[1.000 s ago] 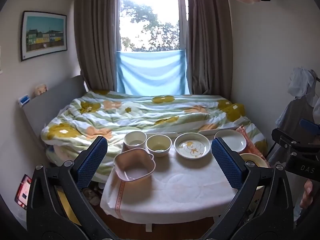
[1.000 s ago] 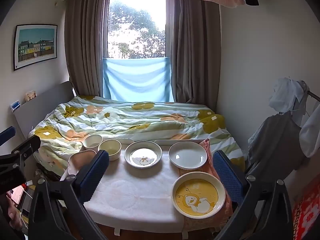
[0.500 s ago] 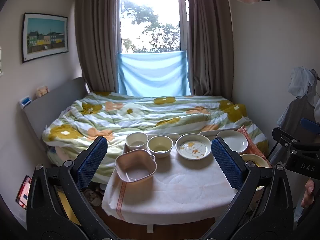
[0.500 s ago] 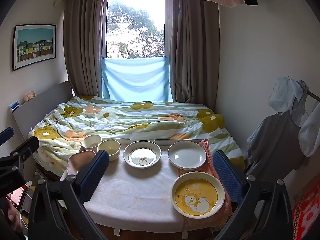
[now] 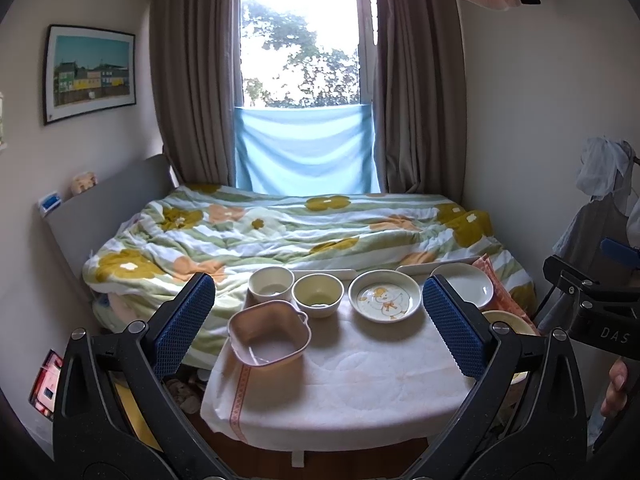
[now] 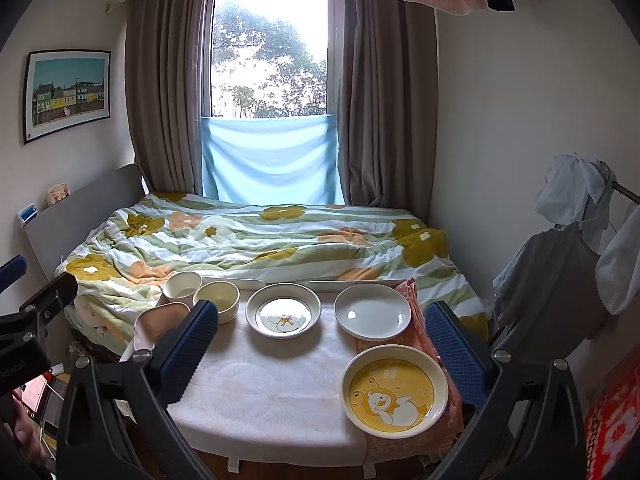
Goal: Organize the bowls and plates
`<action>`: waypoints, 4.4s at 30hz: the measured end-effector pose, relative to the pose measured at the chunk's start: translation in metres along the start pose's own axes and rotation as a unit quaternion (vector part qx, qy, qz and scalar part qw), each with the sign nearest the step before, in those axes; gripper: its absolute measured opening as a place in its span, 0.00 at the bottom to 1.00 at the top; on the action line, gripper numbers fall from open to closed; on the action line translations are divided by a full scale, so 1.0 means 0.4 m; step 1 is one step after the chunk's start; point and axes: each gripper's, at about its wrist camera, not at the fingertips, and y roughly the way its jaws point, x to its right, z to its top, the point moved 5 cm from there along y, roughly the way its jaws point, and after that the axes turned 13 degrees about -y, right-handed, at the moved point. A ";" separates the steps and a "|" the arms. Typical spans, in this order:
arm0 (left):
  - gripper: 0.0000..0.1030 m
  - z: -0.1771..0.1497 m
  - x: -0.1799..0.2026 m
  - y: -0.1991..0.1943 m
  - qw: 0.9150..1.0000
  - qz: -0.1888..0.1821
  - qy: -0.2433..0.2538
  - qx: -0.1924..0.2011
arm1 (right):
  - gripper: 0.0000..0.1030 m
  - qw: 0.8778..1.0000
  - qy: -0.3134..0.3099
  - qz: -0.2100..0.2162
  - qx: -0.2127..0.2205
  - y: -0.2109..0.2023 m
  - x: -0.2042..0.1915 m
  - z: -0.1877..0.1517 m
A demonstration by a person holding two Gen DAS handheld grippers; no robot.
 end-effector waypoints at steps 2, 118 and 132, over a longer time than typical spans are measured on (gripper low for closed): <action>1.00 0.000 0.004 0.002 1.000 -0.001 0.000 0.000 | 1.00 1.000 0.000 -0.001 0.000 0.002 0.002 0.004; 0.14 -0.726 0.585 0.811 0.862 -0.143 0.116 -0.472 | 0.10 0.931 0.218 0.140 -0.259 0.574 0.480 -0.691; 0.14 -0.704 0.579 0.791 0.875 -0.132 0.119 -0.451 | 0.10 0.941 0.164 0.135 -0.265 0.585 0.477 -0.650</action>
